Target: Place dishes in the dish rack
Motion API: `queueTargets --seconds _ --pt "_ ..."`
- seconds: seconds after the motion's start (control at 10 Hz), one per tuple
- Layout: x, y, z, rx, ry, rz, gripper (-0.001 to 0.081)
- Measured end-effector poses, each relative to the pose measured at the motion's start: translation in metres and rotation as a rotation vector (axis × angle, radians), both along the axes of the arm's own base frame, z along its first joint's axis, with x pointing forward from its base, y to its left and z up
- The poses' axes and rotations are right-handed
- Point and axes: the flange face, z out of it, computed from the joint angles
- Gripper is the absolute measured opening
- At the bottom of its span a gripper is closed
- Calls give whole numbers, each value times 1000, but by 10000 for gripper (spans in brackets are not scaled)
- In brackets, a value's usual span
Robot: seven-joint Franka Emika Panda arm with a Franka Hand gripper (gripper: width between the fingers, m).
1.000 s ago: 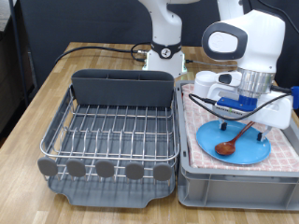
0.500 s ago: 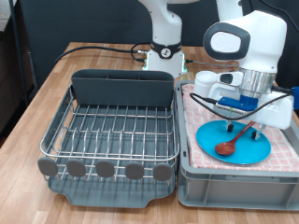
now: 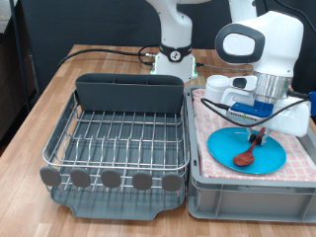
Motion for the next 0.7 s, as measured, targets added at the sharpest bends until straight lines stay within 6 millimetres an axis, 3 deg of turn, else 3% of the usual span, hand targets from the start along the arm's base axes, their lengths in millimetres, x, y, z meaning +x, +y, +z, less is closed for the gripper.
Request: queueTargets --seconds 0.3,0.7 --pt "4 5 15 10 3 3 86" --pt "4 8 66 20 30 -9 86"
